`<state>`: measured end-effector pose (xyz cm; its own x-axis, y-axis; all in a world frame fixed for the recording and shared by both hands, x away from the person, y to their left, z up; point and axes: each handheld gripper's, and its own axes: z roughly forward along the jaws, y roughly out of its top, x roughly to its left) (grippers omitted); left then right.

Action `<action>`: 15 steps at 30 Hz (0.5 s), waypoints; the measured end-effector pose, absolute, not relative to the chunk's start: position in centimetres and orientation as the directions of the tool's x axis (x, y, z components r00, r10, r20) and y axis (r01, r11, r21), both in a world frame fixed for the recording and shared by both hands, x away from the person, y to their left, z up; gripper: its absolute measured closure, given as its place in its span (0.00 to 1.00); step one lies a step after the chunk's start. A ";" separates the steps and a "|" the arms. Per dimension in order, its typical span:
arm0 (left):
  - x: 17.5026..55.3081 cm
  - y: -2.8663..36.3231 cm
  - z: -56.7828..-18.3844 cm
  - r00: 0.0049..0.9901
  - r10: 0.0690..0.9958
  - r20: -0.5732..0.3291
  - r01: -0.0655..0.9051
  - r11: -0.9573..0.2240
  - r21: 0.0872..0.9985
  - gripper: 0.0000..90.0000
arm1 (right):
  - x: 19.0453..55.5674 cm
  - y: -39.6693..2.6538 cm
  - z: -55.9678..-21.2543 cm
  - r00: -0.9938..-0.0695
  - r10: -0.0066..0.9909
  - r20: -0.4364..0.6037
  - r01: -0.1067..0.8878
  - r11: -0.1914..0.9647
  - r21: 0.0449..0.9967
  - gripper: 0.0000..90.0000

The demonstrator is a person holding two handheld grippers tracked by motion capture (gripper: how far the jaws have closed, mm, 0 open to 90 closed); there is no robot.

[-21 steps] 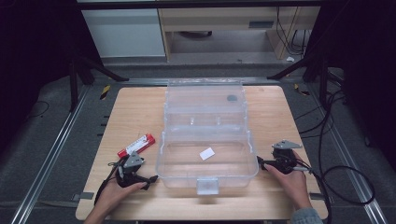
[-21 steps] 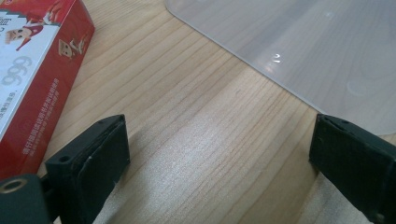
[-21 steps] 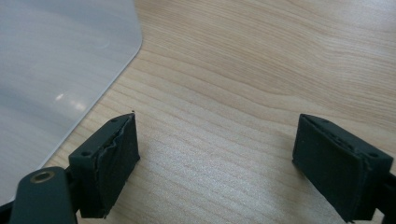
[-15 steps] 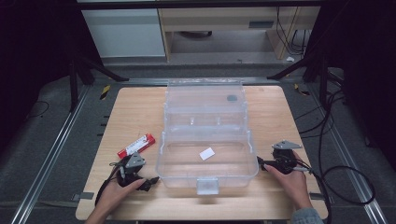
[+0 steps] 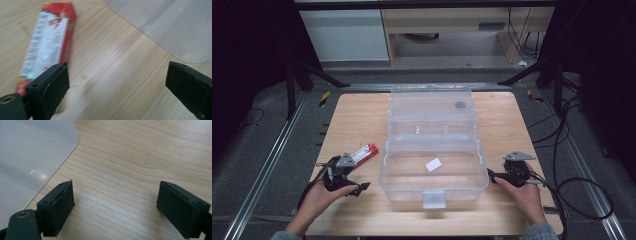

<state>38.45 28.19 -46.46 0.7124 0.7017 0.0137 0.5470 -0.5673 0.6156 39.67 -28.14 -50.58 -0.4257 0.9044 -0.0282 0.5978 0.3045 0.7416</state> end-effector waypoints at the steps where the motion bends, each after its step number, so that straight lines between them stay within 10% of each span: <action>1: 38.7 28.6 -46.3 0.702 0.712 0.008 0.559 -0.559 0.612 0.04 | 39.7 -28.2 -50.6 -0.427 0.904 -0.030 0.597 0.306 0.742 0.16; 15: 41.2 32.8 -45.5 0.650 0.760 0.012 0.613 -0.534 0.582 0.09 | 39.7 -28.2 -50.6 -0.431 0.902 -0.031 0.595 0.310 0.741 0.16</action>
